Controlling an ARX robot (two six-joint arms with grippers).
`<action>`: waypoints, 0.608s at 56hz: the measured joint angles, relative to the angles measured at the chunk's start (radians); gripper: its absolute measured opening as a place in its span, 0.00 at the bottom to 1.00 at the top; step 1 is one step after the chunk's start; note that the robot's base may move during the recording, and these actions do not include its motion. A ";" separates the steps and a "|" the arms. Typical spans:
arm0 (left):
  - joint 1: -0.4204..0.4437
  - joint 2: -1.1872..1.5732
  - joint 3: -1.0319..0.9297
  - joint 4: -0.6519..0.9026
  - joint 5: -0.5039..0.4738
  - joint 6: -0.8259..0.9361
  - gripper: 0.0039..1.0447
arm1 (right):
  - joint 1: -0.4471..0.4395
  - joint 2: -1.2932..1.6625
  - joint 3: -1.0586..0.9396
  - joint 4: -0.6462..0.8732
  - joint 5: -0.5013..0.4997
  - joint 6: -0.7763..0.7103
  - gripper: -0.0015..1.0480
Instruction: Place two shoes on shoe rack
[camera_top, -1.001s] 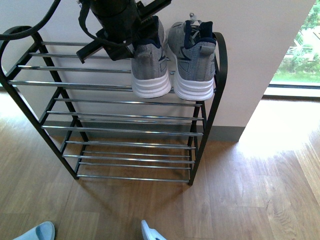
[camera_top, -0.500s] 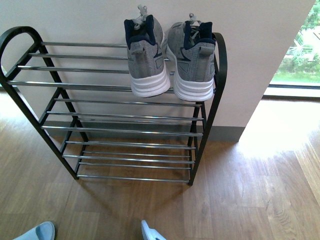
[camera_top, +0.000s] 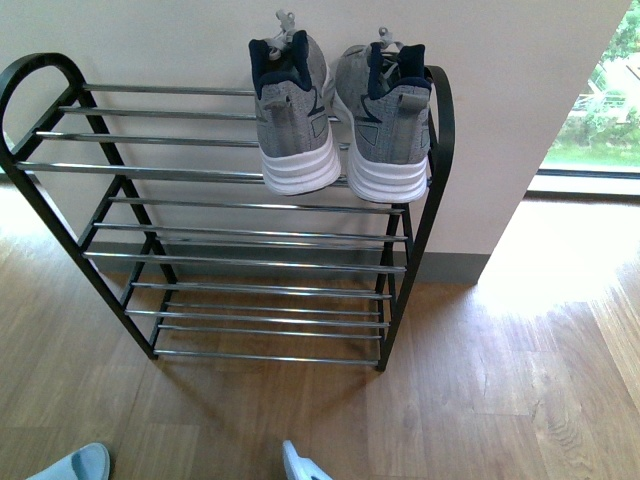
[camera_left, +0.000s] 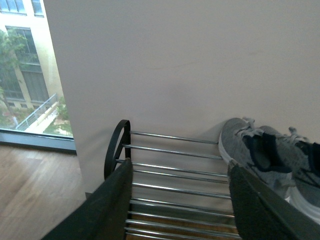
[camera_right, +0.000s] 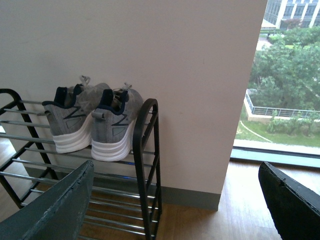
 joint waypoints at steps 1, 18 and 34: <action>0.003 -0.005 -0.005 0.001 0.002 0.007 0.49 | 0.000 0.000 0.000 0.000 0.000 0.000 0.91; 0.141 -0.154 -0.141 -0.010 0.142 0.053 0.01 | 0.000 0.000 0.000 0.000 0.000 0.000 0.91; 0.160 -0.275 -0.204 -0.067 0.152 0.054 0.01 | 0.000 0.000 0.000 0.000 0.000 0.000 0.91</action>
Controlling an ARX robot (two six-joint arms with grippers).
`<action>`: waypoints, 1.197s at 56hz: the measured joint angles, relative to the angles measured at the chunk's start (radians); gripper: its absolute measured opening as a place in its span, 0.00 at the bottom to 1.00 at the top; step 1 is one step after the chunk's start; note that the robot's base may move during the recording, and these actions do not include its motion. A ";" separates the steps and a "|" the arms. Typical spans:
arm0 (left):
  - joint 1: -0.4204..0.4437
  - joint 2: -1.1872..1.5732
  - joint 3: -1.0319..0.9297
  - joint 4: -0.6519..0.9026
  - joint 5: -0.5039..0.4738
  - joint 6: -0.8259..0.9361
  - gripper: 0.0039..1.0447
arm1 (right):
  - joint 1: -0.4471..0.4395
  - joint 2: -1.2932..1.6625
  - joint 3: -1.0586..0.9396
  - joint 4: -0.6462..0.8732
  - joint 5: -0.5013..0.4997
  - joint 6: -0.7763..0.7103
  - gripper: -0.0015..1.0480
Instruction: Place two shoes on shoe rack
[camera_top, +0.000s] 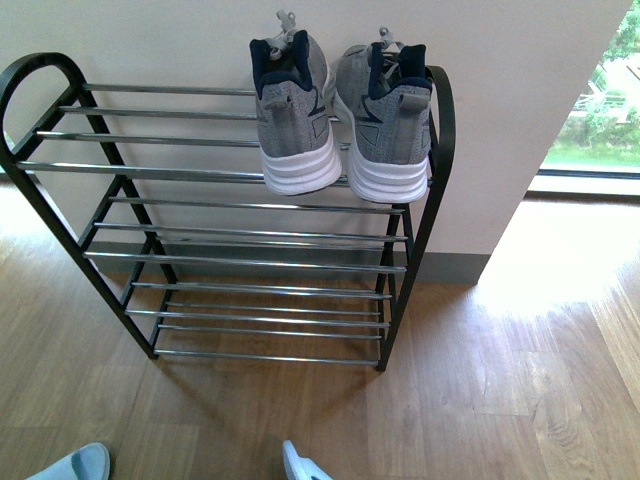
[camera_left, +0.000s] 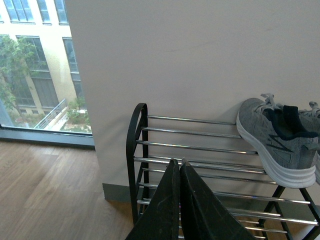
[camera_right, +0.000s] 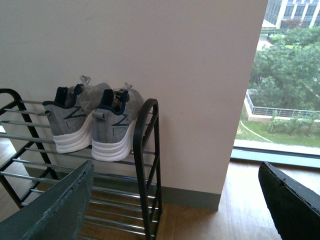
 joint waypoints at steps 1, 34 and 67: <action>0.000 -0.003 -0.001 -0.002 0.000 0.000 0.01 | 0.000 0.000 0.000 0.000 0.000 0.000 0.91; 0.000 -0.190 -0.059 -0.114 0.000 0.000 0.01 | 0.000 0.000 0.000 0.000 0.000 0.000 0.91; 0.001 -0.393 -0.058 -0.334 0.000 0.000 0.01 | 0.000 0.000 0.000 0.000 0.000 0.000 0.91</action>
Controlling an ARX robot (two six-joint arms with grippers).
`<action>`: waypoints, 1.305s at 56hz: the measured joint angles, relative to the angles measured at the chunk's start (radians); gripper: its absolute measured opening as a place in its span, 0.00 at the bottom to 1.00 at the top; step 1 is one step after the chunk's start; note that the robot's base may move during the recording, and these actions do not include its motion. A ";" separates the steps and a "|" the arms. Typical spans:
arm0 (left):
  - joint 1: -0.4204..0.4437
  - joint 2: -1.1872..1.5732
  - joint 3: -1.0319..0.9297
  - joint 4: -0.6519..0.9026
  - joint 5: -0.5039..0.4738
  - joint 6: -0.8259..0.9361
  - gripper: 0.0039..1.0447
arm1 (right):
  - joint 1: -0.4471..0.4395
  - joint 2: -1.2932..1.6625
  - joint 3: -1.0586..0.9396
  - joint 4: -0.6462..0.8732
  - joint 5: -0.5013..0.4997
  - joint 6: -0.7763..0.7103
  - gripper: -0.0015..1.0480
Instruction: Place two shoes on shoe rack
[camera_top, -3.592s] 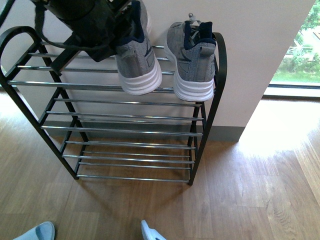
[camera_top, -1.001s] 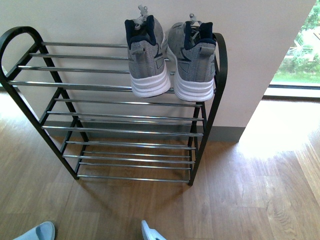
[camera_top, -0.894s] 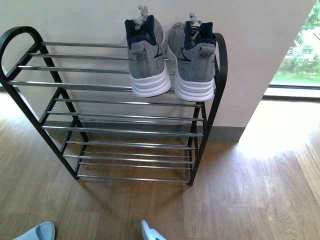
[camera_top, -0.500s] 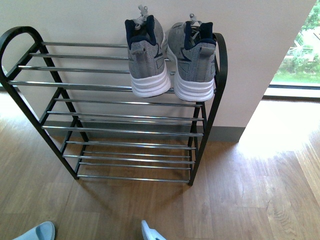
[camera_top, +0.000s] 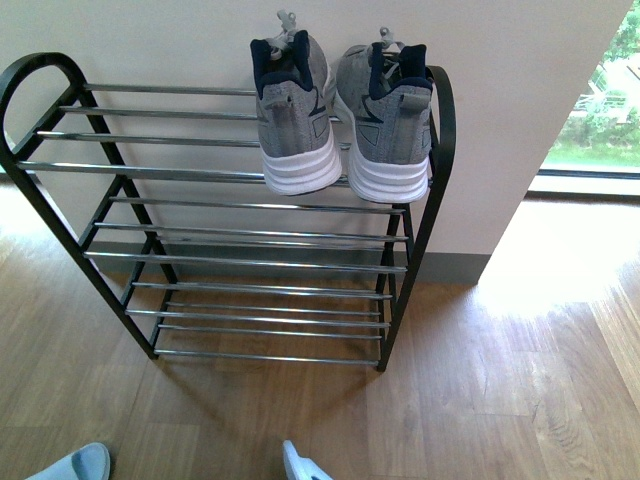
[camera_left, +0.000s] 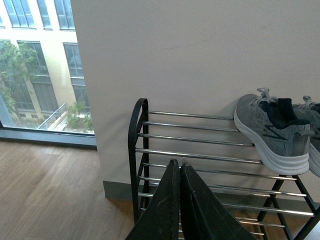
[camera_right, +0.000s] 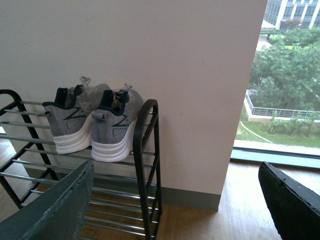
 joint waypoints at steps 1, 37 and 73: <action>0.000 0.000 0.000 0.000 0.000 0.000 0.01 | 0.000 0.000 0.000 0.000 0.000 0.000 0.91; 0.000 0.000 0.000 0.000 0.000 0.000 0.61 | 0.000 0.000 0.000 0.000 0.000 0.000 0.91; 0.000 0.000 0.000 0.000 0.000 0.003 0.91 | 0.000 0.000 0.000 0.000 0.003 0.000 0.91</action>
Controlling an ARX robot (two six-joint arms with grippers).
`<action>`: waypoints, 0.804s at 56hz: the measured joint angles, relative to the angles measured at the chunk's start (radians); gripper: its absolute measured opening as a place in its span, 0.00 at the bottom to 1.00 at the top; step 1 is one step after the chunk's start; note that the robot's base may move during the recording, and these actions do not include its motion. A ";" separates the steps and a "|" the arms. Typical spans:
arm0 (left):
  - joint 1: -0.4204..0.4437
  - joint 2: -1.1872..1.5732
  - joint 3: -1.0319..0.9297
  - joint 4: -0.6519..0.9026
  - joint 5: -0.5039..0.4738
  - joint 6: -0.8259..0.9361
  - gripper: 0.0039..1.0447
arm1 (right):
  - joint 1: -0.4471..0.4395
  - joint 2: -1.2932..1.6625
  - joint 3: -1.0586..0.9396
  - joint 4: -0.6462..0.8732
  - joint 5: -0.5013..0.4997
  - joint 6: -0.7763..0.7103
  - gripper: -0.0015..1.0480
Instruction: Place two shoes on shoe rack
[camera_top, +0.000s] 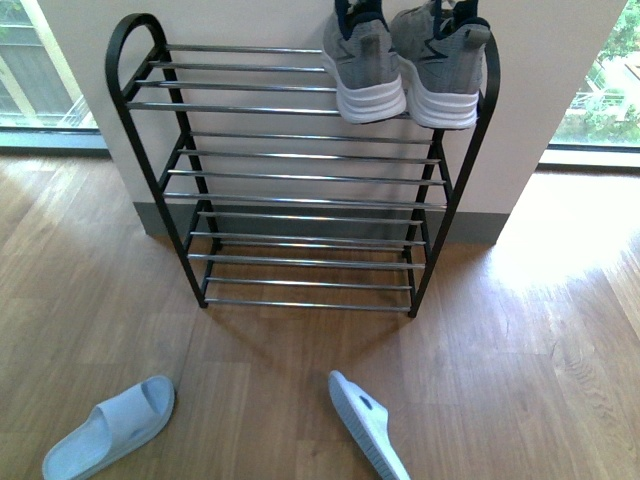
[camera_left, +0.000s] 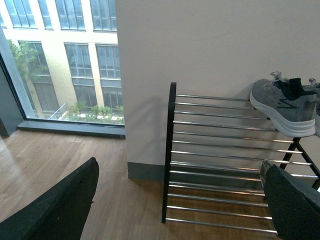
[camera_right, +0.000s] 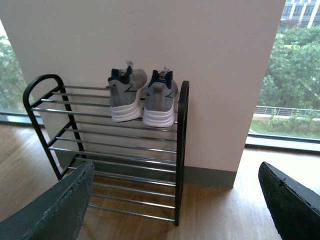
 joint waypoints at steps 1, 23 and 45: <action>0.000 0.000 0.000 0.000 0.001 0.000 0.91 | 0.000 0.000 0.000 0.000 0.000 0.000 0.91; 0.000 0.000 0.000 0.000 -0.004 0.000 0.91 | 0.000 0.000 0.000 -0.001 -0.008 0.000 0.91; 0.000 0.000 0.000 0.000 -0.001 0.000 0.91 | 0.000 -0.002 0.000 -0.001 -0.006 0.000 0.91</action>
